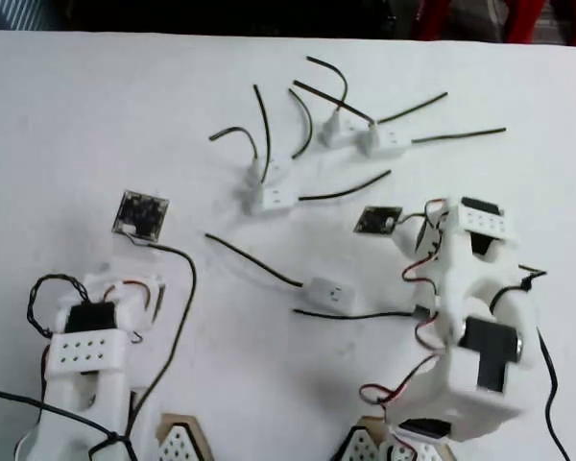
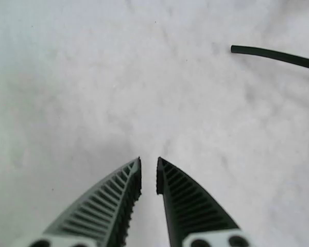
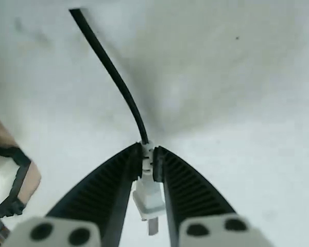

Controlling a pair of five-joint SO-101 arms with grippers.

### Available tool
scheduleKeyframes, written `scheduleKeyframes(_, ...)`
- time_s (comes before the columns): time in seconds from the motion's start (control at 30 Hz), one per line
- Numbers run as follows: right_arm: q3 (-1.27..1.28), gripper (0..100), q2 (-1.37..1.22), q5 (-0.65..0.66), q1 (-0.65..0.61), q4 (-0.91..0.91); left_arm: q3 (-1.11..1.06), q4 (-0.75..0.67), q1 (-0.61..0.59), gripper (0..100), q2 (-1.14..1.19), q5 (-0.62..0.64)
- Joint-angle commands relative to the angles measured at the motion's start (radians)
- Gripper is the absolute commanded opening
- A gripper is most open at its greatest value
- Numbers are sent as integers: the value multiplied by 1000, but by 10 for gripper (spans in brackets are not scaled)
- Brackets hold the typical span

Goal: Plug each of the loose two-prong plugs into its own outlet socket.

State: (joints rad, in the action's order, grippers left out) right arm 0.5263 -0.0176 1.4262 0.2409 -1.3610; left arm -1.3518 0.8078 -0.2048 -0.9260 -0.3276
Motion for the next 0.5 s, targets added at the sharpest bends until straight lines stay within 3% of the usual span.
scheduleKeyframes(0.0, -6, 17, 185, 11, 5, -96, 5, -15, -7, 76, -24, -9)
scheduleKeyframes(0.37, -6, 17, 585, -2, 12, -225, 5, -15, -7, 76, -24, -9)
scheduleKeyframes(0.47, -6, 17, 679, -77, 10, -237, 5, -15, -7, 76, -24, -9)
